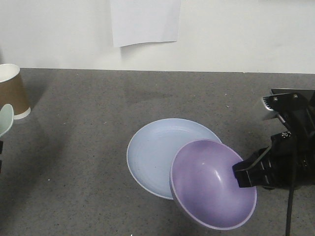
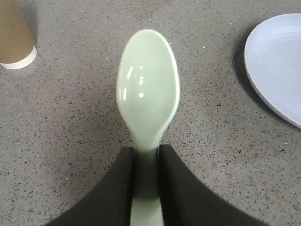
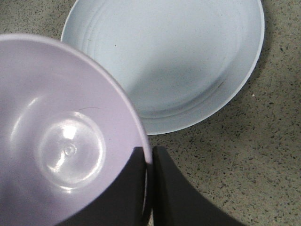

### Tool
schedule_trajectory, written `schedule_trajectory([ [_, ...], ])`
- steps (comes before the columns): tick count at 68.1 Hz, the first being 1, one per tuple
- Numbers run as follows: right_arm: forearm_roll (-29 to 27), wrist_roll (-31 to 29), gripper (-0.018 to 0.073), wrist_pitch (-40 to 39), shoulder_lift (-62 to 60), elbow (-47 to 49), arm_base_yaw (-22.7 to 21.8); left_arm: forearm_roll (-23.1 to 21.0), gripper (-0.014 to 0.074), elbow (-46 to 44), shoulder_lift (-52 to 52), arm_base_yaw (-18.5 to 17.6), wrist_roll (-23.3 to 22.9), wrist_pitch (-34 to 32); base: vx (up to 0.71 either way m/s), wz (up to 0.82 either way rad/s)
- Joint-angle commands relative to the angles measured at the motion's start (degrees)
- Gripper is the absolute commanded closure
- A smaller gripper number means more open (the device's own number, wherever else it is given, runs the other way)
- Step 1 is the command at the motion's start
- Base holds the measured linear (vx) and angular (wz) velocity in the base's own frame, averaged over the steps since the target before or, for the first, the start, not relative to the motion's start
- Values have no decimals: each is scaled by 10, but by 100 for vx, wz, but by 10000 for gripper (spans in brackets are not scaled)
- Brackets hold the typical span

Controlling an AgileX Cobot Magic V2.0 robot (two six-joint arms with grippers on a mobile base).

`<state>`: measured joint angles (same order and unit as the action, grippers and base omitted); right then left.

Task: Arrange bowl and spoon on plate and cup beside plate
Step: 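Drive the base up to the plate, holding the bowl beside it, then lower the lavender bowl onto the plate center with the right gripper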

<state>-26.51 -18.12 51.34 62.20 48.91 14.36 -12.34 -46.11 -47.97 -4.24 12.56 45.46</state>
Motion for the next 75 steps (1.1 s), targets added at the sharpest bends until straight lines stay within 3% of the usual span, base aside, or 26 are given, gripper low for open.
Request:
schedule_trajectory([
  [1,-19,0,560,-31,-5,15,1,-11,531,-13,5,-4,-1,-32,0,0],
  [12,-22,-4,560,-23,25,57,1,-11,531,-13,5,-4,-1,-32,0,0],
  [25,-22,-4,560,20,110,150,1,-11,531,-13,5,-4,-1,-32,0,0],
  [26,-17,-4,560,33,155,189,1,-11,531,-13,5,-4,-1,-32,0,0],
  [44,-4,-4,560,48,262,275,1,-11,531,-13,5,-4,-1,-32,0,0],
  [75,73,2,560,27,369,328,1,-11,531,-13,5,-4,-1,-32,0,0],
])
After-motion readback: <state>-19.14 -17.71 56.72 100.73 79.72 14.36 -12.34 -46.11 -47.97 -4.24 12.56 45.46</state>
